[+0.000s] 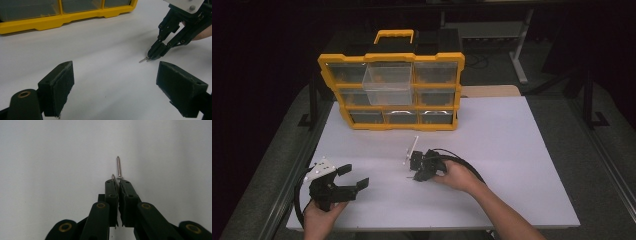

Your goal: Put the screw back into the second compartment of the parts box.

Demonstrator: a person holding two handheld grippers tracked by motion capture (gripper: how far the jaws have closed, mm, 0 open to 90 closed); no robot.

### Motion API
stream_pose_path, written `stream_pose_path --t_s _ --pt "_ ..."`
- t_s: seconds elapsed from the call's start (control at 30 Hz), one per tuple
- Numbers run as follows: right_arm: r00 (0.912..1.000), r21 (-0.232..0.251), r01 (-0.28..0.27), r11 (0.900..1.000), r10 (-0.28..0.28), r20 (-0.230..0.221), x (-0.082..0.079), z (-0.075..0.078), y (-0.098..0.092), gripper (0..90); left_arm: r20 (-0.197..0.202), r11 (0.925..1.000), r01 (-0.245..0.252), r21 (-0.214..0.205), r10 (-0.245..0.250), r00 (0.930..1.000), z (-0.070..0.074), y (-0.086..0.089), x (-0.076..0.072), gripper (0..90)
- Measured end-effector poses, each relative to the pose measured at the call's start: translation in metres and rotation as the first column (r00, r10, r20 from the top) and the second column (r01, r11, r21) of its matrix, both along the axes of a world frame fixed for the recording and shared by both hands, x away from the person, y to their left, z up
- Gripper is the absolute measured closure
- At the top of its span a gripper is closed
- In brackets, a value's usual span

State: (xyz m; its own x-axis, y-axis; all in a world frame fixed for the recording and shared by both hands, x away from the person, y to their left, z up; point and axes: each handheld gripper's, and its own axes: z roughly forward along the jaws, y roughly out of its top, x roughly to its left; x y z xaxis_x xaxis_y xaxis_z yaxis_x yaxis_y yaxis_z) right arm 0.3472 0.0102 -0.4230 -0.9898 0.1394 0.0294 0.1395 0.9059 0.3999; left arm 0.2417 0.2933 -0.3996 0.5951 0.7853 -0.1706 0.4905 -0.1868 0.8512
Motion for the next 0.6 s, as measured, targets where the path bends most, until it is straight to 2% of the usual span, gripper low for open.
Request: stream_pose_path --t_s 0.27,0.4,0.5,0.57,0.6 --pt "0.9996 0.0 0.003 1.0 -0.003 -0.029 -0.003 0.001 0.001 84.7 0.003 1.0 -0.004 -0.006 0.004 1.0 0.0 0.001 0.0 14.4" --pt "0.9994 0.02 -0.006 0.9998 0.007 -0.033 -0.005 0.007 0.001 84.6 0.004 1.0 -0.001 -0.001 0.001 1.0 0.0 0.001 0.0 14.4" --pt "0.9993 0.051 -0.017 0.9986 0.018 -0.032 -0.008 0.02 -0.001 84.6 0.003 1.0 -0.003 -0.005 0.003 1.0 0.0 0.001 0.0 14.4" --pt "0.9995 0.072 -0.005 0.9974 0.008 -0.031 -0.009 0.032 -0.003 84.6 0.003 1.0 -0.004 -0.005 0.004 1.0 0.0 0.001 0.0 14.3" --pt "0.9995 0.088 -0.017 0.996 0.019 -0.025 -0.009 0.039 -0.004 84.6 0.003 1.0 -0.003 -0.004 0.003 1.0 0.0 0.001 0.0 14.4"
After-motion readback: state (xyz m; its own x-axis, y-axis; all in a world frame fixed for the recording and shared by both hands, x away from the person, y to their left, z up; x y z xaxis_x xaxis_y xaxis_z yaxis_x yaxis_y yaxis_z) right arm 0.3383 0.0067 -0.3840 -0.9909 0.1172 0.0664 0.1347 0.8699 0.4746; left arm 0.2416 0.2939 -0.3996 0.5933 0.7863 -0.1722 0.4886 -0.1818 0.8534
